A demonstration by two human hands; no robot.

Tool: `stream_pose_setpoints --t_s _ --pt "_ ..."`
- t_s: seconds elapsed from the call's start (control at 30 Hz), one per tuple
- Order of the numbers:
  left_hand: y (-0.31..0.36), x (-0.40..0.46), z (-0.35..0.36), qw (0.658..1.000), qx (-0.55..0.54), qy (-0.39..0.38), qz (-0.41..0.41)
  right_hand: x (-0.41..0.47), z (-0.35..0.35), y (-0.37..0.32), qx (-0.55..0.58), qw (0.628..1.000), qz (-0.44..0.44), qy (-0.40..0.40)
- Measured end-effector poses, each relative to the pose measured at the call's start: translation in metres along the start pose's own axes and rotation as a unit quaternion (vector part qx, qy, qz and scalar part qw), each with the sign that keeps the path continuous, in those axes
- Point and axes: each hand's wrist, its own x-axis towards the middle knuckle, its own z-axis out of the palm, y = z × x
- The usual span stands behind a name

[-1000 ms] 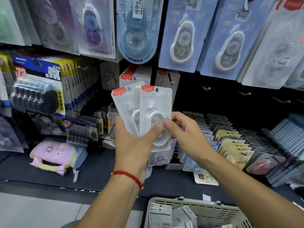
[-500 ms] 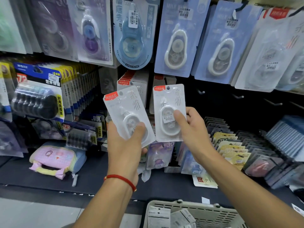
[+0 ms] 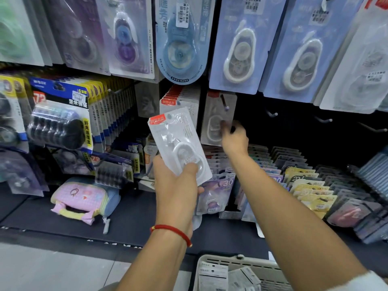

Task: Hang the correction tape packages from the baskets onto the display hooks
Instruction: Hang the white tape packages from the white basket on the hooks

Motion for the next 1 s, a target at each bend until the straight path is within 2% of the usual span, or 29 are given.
stream_pose_setpoints --t_s 0.17,0.23,0.3,0.33,0.43,0.53,0.63,0.8,1.0 --pt "0.0 -0.004 0.009 1.0 -0.011 -0.026 -0.002 0.015 0.002 0.007 -0.114 0.99 0.083 -0.029" --pt "-0.002 -0.003 0.009 0.999 0.002 -0.034 0.004 0.002 -0.009 0.011 -0.135 0.988 0.069 -0.026" --pt "-0.005 -0.002 0.008 0.999 0.017 -0.036 0.017 -0.02 -0.025 0.011 -0.097 0.994 0.017 -0.038" --pt "-0.006 -0.002 0.008 0.999 0.025 -0.038 0.024 -0.034 -0.034 0.009 -0.041 0.997 0.0 -0.061" --pt "-0.006 -0.004 0.011 0.997 0.037 -0.056 0.037 -0.075 -0.062 -0.003 0.123 0.978 -0.032 -0.165" --pt "-0.006 -0.008 0.016 0.993 0.049 -0.106 0.02 -0.101 -0.086 -0.016 0.12 0.962 -0.104 -0.222" --pt "-0.005 -0.011 0.022 0.989 0.058 -0.132 0.021 -0.107 -0.095 -0.026 0.117 0.963 -0.117 -0.212" --pt "-0.005 -0.01 0.025 0.991 0.075 -0.104 0.03 -0.104 -0.093 -0.035 0.131 0.977 -0.079 -0.152" --pt "-0.006 -0.009 0.024 0.993 0.044 -0.11 0.031 -0.103 -0.09 -0.037 0.135 0.979 -0.067 -0.135"
